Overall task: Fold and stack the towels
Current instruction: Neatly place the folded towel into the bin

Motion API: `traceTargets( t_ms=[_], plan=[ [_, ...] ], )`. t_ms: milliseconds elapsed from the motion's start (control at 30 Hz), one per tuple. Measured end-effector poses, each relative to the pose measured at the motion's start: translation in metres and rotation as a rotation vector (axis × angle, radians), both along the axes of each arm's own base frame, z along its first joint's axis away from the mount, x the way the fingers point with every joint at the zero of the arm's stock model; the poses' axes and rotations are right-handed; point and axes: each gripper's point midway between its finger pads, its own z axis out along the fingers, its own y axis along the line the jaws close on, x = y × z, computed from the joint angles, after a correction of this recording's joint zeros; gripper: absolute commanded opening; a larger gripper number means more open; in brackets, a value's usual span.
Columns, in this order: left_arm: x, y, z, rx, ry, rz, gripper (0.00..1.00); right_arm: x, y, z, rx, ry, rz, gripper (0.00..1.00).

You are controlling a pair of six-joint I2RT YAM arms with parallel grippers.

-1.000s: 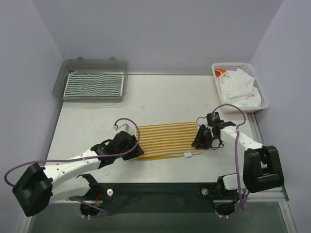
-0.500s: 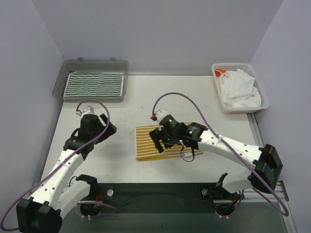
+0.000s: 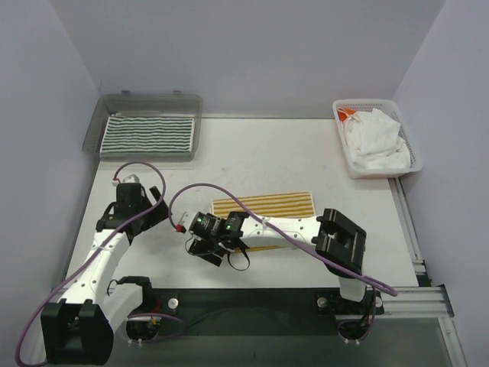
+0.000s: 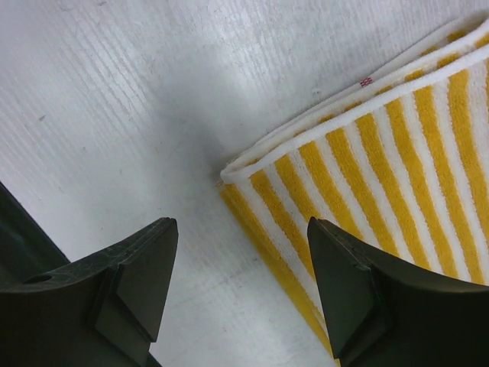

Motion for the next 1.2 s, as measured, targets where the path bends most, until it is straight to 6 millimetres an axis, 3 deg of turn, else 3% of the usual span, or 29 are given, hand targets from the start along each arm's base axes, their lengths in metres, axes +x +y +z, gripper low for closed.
traceTargets(
  t_ms=[367, 433, 533, 567, 700, 967, 1100, 1200],
  plan=[
    [0.0, 0.003, -0.002, -0.004, 0.009, 0.004, 0.97, 0.003, 0.009, -0.037, -0.086, 0.004, 0.05, 0.54],
    [0.0, 0.003, -0.002, -0.004, 0.008, 0.003, 0.98, 0.006, 0.013, -0.035, -0.08, -0.005, 0.054, 0.53],
    [0.0, 0.004, -0.002, -0.002, 0.008, 0.0, 0.98, 0.007, 0.015, -0.037, -0.087, -0.019, 0.064, 0.39],
    [0.0, 0.004, -0.002, 0.0, 0.008, -0.003, 0.98, 0.008, 0.016, -0.038, -0.089, -0.025, 0.067, 0.27],
    [0.0, 0.001, -0.003, -0.009, 0.007, -0.019, 0.98, 0.014, 0.014, -0.039, -0.107, -0.06, 0.068, 0.01],
    [-0.009, -0.02, -0.01, -0.12, 0.03, -0.067, 0.97, 0.016, 0.009, -0.036, -0.027, -0.026, 0.031, 0.0],
    [-0.011, -0.039, -0.012, -0.217, 0.044, -0.079, 0.97, 0.018, -0.014, -0.027, 0.096, 0.067, -0.057, 0.0],
    [-0.009, -0.061, -0.009, -0.282, 0.037, -0.108, 0.97, 0.032, -0.029, -0.008, 0.213, 0.096, -0.149, 0.0]
  ],
)
